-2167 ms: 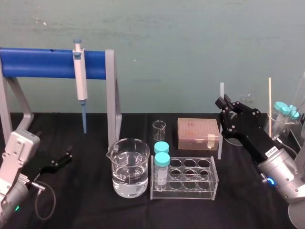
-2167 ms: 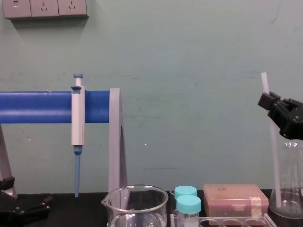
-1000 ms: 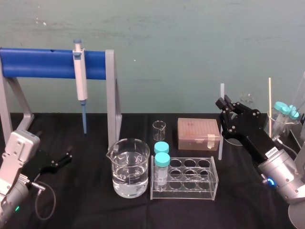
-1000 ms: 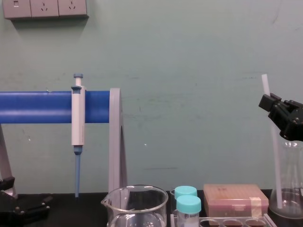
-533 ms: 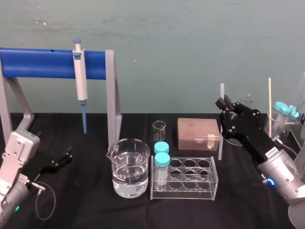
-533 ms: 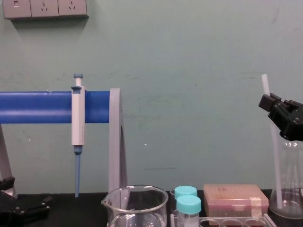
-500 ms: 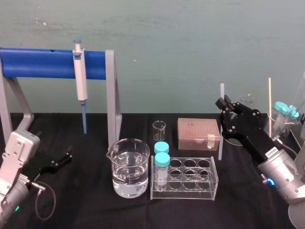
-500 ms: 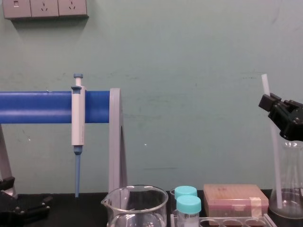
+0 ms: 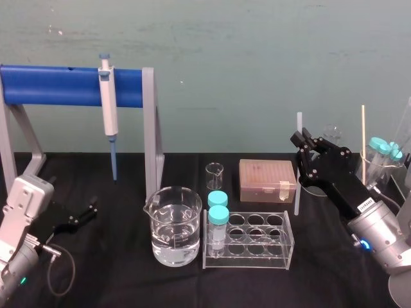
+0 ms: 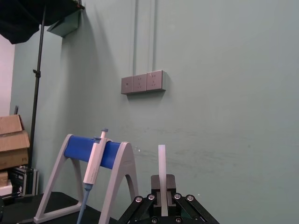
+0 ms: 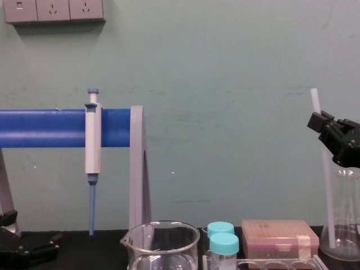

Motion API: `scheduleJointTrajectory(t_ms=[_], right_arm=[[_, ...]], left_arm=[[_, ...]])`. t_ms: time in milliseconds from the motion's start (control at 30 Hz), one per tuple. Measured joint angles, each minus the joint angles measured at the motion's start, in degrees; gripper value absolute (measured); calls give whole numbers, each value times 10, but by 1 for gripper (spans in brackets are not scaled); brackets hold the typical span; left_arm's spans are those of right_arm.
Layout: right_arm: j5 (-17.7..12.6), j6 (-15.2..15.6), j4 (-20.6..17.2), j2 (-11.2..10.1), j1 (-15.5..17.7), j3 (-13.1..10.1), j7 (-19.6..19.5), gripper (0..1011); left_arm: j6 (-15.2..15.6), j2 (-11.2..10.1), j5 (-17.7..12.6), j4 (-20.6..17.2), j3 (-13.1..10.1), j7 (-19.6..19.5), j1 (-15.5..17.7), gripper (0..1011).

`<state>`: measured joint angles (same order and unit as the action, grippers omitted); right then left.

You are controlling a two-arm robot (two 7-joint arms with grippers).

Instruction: Pick up the stirring rod with one hand, then place it down.

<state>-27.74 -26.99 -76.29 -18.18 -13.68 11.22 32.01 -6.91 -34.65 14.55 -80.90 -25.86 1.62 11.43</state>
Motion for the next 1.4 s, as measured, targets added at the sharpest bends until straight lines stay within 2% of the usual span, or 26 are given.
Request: scheduleJointTrajectory(t_ms=[1400], right_arm=[[0,0,0,0,0,0,0,66]], left_arm=[[0,0,0,0,0,0,0,1000]])
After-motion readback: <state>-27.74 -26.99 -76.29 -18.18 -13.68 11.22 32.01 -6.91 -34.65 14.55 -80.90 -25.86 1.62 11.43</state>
